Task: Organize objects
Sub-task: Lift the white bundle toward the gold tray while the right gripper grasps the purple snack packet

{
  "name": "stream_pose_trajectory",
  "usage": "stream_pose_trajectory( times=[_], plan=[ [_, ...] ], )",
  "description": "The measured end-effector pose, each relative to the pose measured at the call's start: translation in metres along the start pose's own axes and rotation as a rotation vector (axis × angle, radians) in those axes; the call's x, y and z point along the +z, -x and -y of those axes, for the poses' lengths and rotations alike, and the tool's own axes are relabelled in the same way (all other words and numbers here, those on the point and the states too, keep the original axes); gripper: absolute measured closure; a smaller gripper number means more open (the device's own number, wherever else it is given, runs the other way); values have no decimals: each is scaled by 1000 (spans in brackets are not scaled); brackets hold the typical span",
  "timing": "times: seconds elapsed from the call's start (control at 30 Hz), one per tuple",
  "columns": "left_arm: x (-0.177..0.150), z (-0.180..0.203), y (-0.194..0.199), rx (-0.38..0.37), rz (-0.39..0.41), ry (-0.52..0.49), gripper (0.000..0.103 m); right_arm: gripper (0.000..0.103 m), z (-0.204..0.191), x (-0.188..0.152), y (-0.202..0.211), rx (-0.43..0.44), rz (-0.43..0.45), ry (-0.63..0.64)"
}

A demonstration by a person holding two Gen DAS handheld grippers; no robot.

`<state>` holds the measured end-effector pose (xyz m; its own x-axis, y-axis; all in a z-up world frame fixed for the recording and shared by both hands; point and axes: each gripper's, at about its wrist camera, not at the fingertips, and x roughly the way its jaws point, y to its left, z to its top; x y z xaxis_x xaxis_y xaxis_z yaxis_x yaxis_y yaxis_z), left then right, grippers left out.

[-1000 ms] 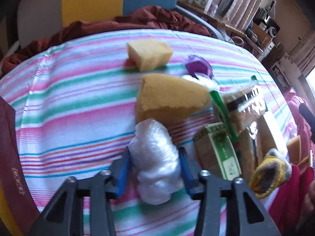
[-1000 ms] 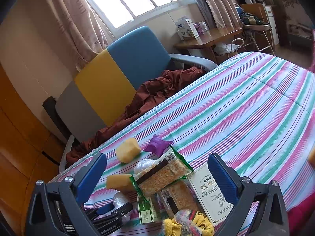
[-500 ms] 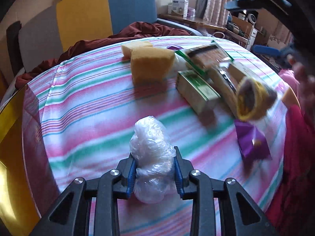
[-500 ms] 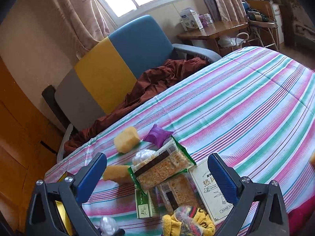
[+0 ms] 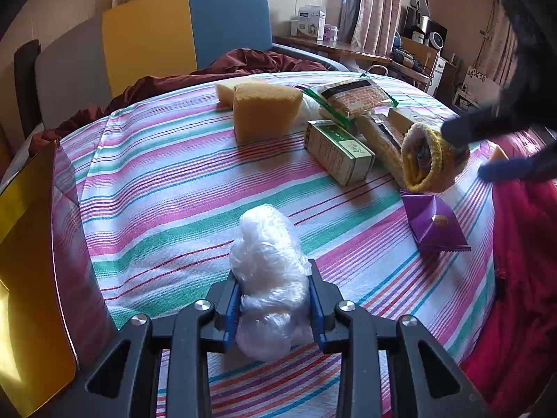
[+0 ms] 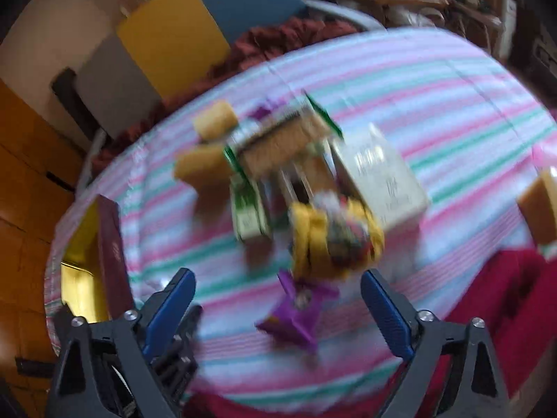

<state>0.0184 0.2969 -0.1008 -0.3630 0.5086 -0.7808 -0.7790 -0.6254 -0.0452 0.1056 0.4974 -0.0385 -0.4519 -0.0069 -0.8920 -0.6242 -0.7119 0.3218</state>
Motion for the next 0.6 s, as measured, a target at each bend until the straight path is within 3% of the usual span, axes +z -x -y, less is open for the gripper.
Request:
stream_pose_trajectory(
  times=[0.1, 0.27, 0.3, 0.4, 0.6],
  plan=[
    [-3, -3, 2, -10, -1, 9, 71, 19, 15, -9, -24, -9, -72, -88],
    [-7, -5, 6, -15, 2, 11, 71, 21, 17, -12, -41, -20, -64, -100],
    [-7, -5, 7, -17, 1, 12, 71, 29, 15, -13, -45, -33, -44, -83],
    [-9, -8, 13, -42, -11, 33, 71, 66, 2, -18, -45, -121, 3, 29],
    [-13, -18, 63, -101, 65, 56, 72, 66, -20, -29, -48, -144, 35, 200]
  ],
)
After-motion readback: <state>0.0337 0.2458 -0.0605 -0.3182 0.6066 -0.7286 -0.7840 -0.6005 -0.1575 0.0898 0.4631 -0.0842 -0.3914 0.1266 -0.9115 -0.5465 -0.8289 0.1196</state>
